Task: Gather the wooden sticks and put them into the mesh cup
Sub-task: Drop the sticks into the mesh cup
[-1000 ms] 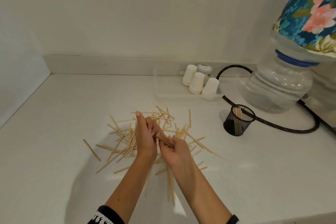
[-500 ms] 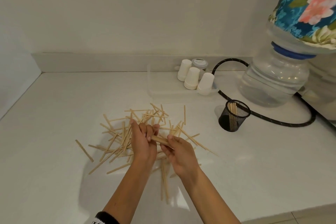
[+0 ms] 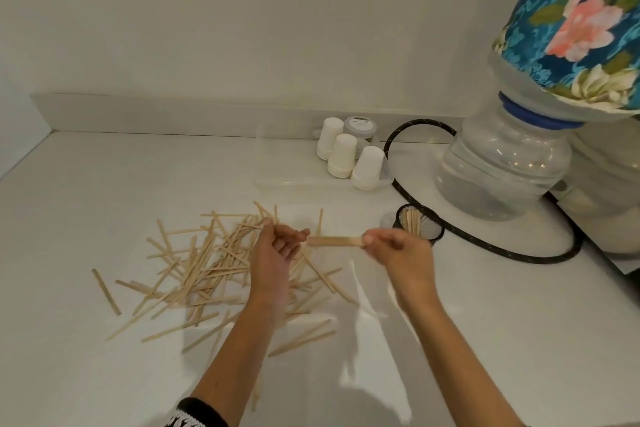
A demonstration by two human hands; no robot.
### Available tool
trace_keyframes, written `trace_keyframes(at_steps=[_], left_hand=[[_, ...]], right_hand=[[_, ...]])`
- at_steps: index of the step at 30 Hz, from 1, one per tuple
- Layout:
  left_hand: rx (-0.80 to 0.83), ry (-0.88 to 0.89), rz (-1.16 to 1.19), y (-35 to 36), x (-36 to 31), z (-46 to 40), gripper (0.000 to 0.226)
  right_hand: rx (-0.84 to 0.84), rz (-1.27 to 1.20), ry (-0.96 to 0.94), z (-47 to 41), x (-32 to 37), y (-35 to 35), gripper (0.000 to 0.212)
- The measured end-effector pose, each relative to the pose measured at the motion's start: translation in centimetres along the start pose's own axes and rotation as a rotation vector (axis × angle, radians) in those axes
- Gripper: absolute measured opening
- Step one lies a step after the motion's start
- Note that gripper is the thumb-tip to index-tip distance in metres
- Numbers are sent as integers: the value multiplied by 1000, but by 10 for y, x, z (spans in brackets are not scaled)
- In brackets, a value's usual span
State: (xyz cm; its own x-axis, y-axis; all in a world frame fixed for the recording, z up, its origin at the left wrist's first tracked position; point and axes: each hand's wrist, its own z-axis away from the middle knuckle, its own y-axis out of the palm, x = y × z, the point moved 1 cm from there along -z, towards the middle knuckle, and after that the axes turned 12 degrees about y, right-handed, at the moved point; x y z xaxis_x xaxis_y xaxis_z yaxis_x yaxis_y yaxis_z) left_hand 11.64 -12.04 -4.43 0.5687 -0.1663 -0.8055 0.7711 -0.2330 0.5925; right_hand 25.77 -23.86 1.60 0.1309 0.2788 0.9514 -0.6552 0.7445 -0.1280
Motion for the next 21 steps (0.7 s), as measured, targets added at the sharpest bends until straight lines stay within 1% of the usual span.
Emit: trace_keyframes(at_steps=[2, 4, 5, 7, 9, 12, 14, 16, 18, 21], left_hand=[[89, 91, -326, 3, 11, 2, 37], [234, 221, -699, 3, 25, 5, 24], [315, 290, -908, 1, 33, 5, 20], [461, 387, -1303, -3, 52, 5, 30], [560, 365, -1558, -5, 67, 7, 42], [650, 353, -1745, -11, 81, 12, 48], [658, 377, -1789, -13, 82, 14, 51], [648, 396, -1778, -11, 80, 14, 58], [647, 412, -1784, -11, 79, 15, 61], [641, 414, -1786, -11, 79, 16, 61]], right_hand=[[-97, 156, -116, -14, 21, -31, 8], [-183, 324, -246, -29, 42, -60, 8], [-204, 415, -304, -37, 52, -72, 8], [-219, 585, -388, -52, 67, -92, 10], [-195, 764, -436, -67, 78, -104, 11], [-52, 1016, -419, -87, 83, -105, 12], [50, 1189, -416, -98, 81, -97, 14], [156, 1332, -403, -108, 77, -85, 18], [243, 1421, -365, -114, 73, -74, 19], [346, 1481, -331, -120, 64, -62, 20]])
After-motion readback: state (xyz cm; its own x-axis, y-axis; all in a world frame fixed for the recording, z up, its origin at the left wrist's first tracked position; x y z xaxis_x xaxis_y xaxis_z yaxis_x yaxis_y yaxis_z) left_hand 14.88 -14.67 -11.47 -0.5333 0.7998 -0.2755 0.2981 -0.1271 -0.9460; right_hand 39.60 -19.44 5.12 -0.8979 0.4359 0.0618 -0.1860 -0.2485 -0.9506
